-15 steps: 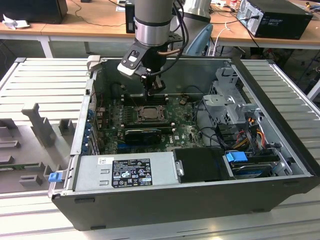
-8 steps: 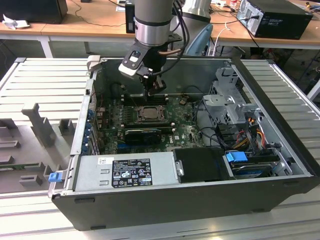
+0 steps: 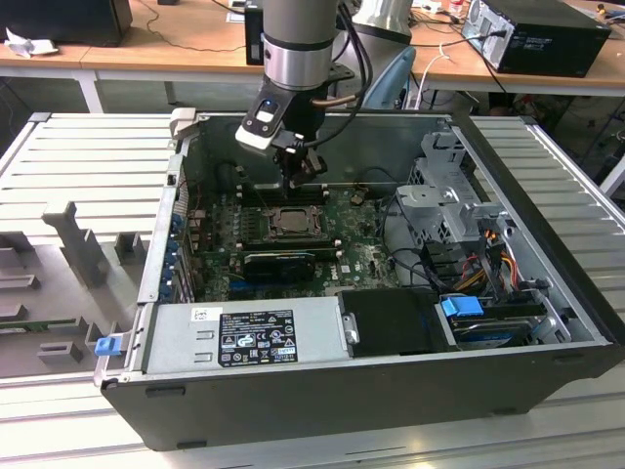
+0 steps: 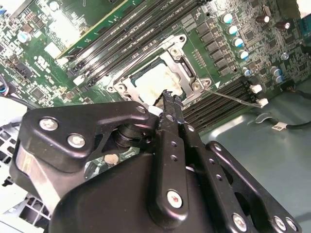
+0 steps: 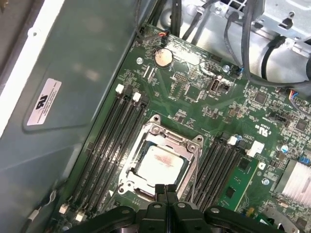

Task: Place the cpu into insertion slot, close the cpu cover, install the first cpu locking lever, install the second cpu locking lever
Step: 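Install the first cpu locking lever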

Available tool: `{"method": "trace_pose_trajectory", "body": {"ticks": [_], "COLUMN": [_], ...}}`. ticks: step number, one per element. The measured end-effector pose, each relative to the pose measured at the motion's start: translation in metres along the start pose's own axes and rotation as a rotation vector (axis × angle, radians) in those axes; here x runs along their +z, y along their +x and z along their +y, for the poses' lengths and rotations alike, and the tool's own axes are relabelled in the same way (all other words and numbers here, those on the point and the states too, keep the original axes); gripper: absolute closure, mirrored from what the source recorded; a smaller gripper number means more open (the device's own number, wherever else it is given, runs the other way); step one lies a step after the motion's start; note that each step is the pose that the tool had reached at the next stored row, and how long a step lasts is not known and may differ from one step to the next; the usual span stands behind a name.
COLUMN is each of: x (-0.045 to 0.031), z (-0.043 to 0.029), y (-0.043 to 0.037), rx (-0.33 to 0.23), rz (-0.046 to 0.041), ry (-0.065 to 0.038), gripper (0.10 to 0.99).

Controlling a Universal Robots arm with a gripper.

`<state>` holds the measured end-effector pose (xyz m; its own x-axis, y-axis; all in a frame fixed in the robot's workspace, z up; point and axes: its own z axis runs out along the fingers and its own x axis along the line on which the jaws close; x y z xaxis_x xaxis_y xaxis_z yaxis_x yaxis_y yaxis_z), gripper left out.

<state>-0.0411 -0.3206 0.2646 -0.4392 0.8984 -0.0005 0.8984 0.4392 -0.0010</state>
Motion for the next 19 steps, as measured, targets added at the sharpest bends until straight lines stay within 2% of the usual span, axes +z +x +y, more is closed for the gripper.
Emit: {"method": "trace_pose_trajectory", "body": {"ticks": [19], "x": [0.0], "z": [0.0], "y": [0.0], "rx": [-0.161], "rz": [-0.0035], "ry": [0.001], "gripper": [0.98]}}
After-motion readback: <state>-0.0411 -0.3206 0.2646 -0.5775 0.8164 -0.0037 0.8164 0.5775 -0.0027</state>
